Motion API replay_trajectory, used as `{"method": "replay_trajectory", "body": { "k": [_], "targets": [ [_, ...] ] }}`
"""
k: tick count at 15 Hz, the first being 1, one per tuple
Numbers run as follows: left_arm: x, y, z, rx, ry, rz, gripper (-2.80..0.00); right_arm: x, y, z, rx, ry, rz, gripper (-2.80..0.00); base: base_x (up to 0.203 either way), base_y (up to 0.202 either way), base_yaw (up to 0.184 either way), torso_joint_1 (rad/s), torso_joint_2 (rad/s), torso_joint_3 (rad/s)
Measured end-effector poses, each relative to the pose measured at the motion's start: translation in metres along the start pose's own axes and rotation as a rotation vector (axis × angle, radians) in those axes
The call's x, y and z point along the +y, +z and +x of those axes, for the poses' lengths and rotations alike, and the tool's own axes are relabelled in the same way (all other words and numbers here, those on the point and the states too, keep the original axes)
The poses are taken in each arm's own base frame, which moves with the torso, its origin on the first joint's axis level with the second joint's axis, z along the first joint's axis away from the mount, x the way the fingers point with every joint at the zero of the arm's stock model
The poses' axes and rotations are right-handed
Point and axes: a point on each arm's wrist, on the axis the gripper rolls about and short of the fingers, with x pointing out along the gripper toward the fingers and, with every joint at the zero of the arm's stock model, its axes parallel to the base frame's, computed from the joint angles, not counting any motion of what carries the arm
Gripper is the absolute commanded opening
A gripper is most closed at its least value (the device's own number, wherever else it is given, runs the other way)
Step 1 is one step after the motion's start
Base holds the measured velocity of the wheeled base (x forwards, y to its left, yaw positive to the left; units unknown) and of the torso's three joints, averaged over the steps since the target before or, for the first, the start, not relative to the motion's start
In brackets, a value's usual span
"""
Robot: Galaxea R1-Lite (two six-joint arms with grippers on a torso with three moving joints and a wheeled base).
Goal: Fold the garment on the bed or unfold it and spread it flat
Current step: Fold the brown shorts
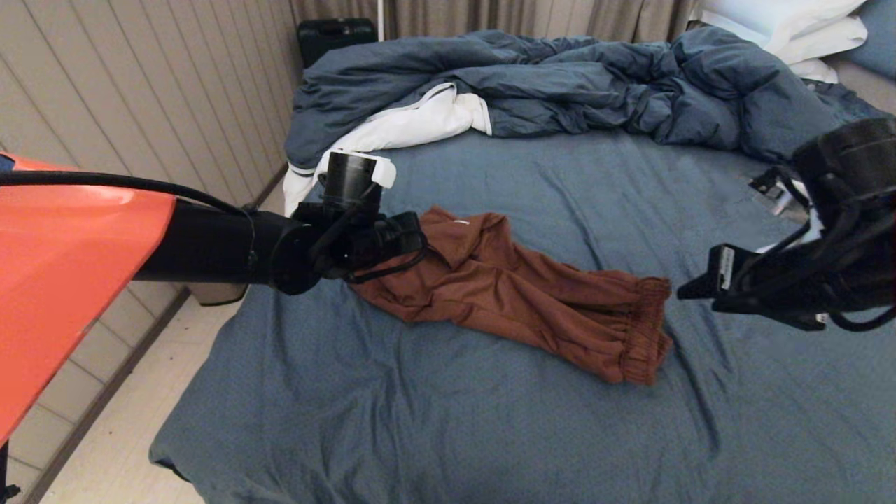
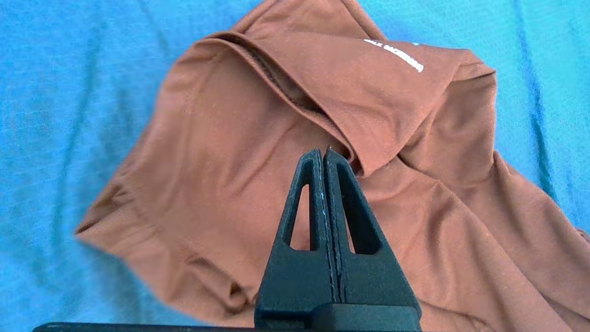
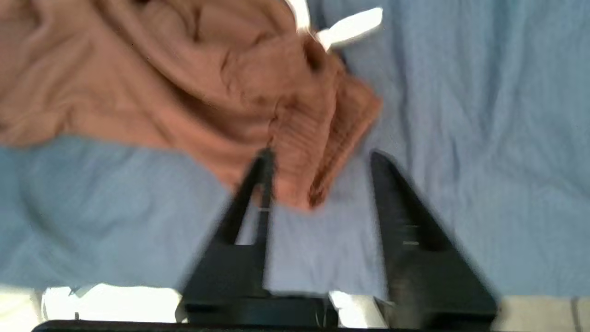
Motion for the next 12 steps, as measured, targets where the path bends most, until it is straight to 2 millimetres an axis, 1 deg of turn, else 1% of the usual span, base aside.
{"method": "replay_trajectory", "body": {
  "k": [2,3,5,7,10,12],
  "targets": [
    [0.003,-0.001,-0.003,0.021,0.007,0.010,-2.80,-0.007,-0.009,-0.022,0.069,-0.005,0.016,0.00,0.000,0.000,0.000,0.000,0.00,0.000],
    [0.007,0.002,-0.004,0.032,0.018,0.015,-2.80,-0.010,-0.014,-0.027,0.097,-0.018,0.033,0.00,0.000,0.000,0.000,0.000,0.00,0.000],
    [0.010,0.006,-0.005,0.049,0.022,0.016,-2.80,-0.012,-0.019,-0.026,0.118,-0.025,0.050,0.00,0.000,0.000,0.000,0.000,0.00,0.000],
    [0.013,0.010,-0.005,0.040,0.025,0.010,-2.80,-0.013,-0.025,-0.014,0.171,-0.044,0.058,0.00,0.000,0.000,0.000,0.000,0.00,0.000],
    [0.013,0.011,-0.005,0.039,0.022,0.010,-2.80,-0.013,-0.031,0.006,0.250,-0.040,0.089,0.00,0.000,0.000,0.000,0.000,0.00,0.000],
    [0.014,0.010,-0.005,0.040,0.025,0.009,-2.80,-0.012,-0.033,0.026,0.283,-0.028,0.130,0.00,0.000,0.000,0.000,0.000,0.00,0.000]
  ]
}}
